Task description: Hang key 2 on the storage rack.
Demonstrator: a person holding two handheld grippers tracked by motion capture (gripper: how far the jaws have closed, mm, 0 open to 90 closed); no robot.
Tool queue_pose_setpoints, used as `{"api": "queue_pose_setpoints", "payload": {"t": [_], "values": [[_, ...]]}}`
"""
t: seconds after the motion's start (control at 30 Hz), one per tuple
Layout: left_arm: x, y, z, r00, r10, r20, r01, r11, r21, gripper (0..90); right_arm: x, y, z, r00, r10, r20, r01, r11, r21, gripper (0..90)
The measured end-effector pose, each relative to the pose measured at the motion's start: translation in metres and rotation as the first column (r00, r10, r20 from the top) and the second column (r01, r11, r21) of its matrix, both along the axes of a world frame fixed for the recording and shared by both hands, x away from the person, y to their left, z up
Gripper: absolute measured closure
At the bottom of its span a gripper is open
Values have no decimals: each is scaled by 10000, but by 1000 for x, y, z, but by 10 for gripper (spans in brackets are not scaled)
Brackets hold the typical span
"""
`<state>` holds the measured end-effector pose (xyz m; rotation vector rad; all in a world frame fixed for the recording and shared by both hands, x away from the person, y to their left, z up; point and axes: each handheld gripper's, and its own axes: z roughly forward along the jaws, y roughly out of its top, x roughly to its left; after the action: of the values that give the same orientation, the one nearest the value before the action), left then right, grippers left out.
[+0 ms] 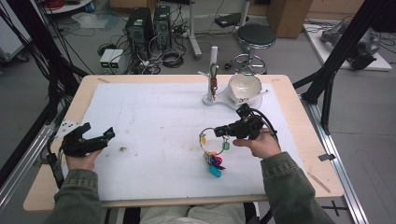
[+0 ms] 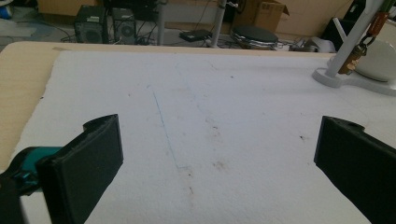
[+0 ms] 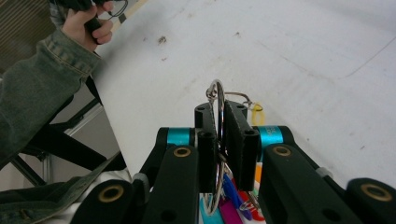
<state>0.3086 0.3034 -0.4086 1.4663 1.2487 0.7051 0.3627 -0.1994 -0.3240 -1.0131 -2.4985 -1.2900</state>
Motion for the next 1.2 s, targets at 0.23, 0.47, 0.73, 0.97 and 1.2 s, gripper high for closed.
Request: {"api": "queue_pose_setpoints", "payload": {"t": [0.23,0.47,0.73,0.97,1.2], "values": [[4,-2,-1,9998,-146,-120,147,9999,49,17,6,1,7,9998,-83,164,77,9992,381,831],[7,-5,0,9996,-239,-175,240,9997,82,17,12,4,22,9992,13,398,-39,9978,665,831],[9,-7,4,9991,-406,-73,407,9992,25,17,19,19,43,9972,159,725,-220,9962,840,831],[9,-8,10,9982,-586,100,587,9982,-112,17,23,38,56,9947,466,916,-551,9943,917,831],[10,-19,20,9931,-1163,157,1164,9932,-72,17,23,51,63,9926,675,1005,-775,9920,992,831]]}}
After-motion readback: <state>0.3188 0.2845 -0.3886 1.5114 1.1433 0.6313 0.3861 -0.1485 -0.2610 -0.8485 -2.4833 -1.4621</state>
